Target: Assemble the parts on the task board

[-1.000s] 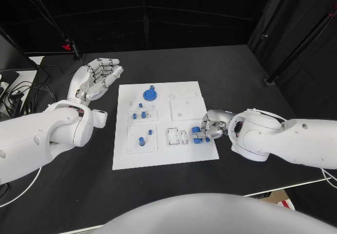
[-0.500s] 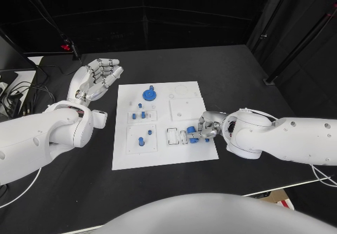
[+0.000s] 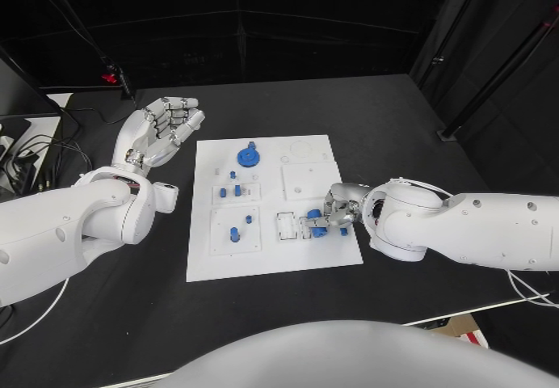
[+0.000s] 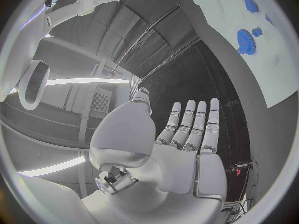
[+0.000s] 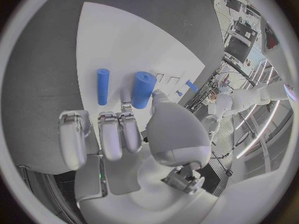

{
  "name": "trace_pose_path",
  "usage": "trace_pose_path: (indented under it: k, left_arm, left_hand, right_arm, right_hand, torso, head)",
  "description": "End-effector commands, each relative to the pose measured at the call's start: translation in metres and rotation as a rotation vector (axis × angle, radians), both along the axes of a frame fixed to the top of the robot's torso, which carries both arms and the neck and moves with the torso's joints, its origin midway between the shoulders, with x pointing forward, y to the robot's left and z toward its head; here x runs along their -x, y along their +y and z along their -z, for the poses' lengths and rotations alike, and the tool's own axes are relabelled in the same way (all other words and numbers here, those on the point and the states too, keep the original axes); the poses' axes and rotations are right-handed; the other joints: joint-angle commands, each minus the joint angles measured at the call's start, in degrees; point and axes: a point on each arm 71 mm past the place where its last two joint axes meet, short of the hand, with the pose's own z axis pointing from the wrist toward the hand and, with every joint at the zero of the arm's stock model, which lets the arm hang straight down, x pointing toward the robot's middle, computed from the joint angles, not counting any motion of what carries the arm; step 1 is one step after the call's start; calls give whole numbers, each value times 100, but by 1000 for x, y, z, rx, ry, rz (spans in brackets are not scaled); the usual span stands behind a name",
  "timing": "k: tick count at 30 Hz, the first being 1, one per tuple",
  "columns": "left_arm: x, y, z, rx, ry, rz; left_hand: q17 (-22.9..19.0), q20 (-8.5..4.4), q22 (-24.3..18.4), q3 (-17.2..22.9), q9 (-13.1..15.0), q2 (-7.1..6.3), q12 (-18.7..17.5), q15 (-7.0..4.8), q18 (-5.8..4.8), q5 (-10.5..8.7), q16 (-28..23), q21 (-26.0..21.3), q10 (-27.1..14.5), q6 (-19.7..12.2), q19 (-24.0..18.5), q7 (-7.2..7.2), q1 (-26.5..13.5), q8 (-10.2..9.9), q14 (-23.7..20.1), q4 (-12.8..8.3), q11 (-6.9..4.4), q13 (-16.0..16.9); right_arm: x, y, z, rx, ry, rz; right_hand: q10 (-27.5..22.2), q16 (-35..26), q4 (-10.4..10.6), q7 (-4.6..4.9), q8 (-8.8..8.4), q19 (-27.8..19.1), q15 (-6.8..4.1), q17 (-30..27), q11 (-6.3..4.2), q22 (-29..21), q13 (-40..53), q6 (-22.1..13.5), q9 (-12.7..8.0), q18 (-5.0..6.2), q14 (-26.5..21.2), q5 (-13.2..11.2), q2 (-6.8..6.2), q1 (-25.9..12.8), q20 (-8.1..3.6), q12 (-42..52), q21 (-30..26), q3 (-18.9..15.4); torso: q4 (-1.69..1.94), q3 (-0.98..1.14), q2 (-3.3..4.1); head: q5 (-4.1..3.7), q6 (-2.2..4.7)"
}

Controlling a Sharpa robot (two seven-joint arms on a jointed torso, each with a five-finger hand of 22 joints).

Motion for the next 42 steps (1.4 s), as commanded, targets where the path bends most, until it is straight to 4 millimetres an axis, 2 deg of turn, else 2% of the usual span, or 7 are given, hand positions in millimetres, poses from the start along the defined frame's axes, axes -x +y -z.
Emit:
trace_pose_path:
  k: [1, 5, 13, 25, 28, 35, 42]
  left_arm:
    - [3, -2, -8, 28, -96, 44]
    - [3, -2, -7, 28, -95, 44]
    - [3, -2, -7, 28, -92, 44]
    - [3, -2, -6, 27, -89, 44]
    - [3, -2, -6, 28, -88, 45]
    - [3, -1, -5, 26, -86, 43]
    - [3, 0, -5, 27, -84, 43]
  left_hand:
    - [-10, -2, -6, -46, -8, 59, 35, -5, -58, 27, 35, 33, -35, -48, 12, 797, 6, 29, -38, 0, 4, -7]
    - [-10, -2, -6, -46, -8, 59, 35, -5, -58, 27, 35, 33, -35, -48, 12, 797, 6, 29, -38, 0, 4, -7]
    - [-12, -2, -7, -48, -8, 62, 37, -5, -59, 28, 37, 33, -35, -46, 11, 797, 6, 30, -37, 1, 3, -7]
    - [-14, -2, -8, -50, -9, 65, 39, -5, -59, 28, 41, 33, -34, -45, 11, 797, 7, 33, -35, 1, 3, -7]
    - [-14, -2, -8, -50, -9, 65, 39, -5, -59, 28, 41, 33, -34, -45, 11, 797, 7, 33, -35, 1, 3, -7]
    - [-16, -2, -8, -51, -9, 67, 41, -6, -59, 29, 45, 33, -34, -43, 10, 796, 7, 35, -32, 2, 3, -7]
    - [-17, -2, -9, -53, -9, 71, 43, -6, -59, 29, 48, 33, -33, -42, 10, 796, 7, 36, -29, 2, 3, -7]
  right_arm:
    - [3, 1, 8, 13, 47, -6]
    - [3, 1, 10, 18, 57, -6]
    - [5, 1, 13, 25, 73, -7]
    - [8, 3, 13, -23, 69, -4]
    - [10, 2, 12, -77, 74, 11]
    - [13, -1, 9, -213, 92, 65]
    - [18, -6, 5, -320, 95, 109]
  right_hand:
    - [607, 14, -2, -6, -125, 596, -23, 1509, -10, 1509, 1508, -46, -87, -42, 596, 59, 17, 69, -47, 15, 19, -35]
    - [607, 14, -10, 13, -179, 596, -13, 1509, 7, 1509, 1508, -90, -107, -42, 596, 102, 55, 158, -40, 15, 19, -33]
    - [607, 14, -111, 66, -317, 596, 25, 1509, 56, 1509, 1508, -212, -154, -42, 596, 222, 72, 737, -5, 15, 19, 21]
    - [607, 14, -238, 78, -497, 596, 43, 1509, 71, 1509, 1508, -498, -237, -42, 596, 232, 62, 1183, 18, 15, 19, 65]
    - [607, 14, -344, 72, -564, 596, 38, 1509, 65, 1509, 1508, -565, -276, -42, 596, 186, 78, 1396, 15, 15, 19, 146]
    - [607, 14, -517, 38, -623, 596, 18, 1509, 35, 1509, 1508, -299, -329, -42, 596, 178, 178, 1737, -1, 15, 19, 393]
    - [607, 14, -580, 27, -860, 596, 6, 1509, 18, 1509, 1508, 169, -455, -42, 596, 246, 178, 1885, -20, 15, 19, 642]
  torso:
    - [-1, -1, -3]
    - [2, 0, -2]
    - [-1, -1, -6]
    - [0, 0, 0]
    - [3, 1, 2]
    - [-2, -3, 0]
    - [2, -1, -3]
  head:
    - [-19, 0]
    - [-22, 0]
    - [-21, 0]
    - [-16, 0]
    - [-10, 0]
    - [12, 0]
    - [39, 0]
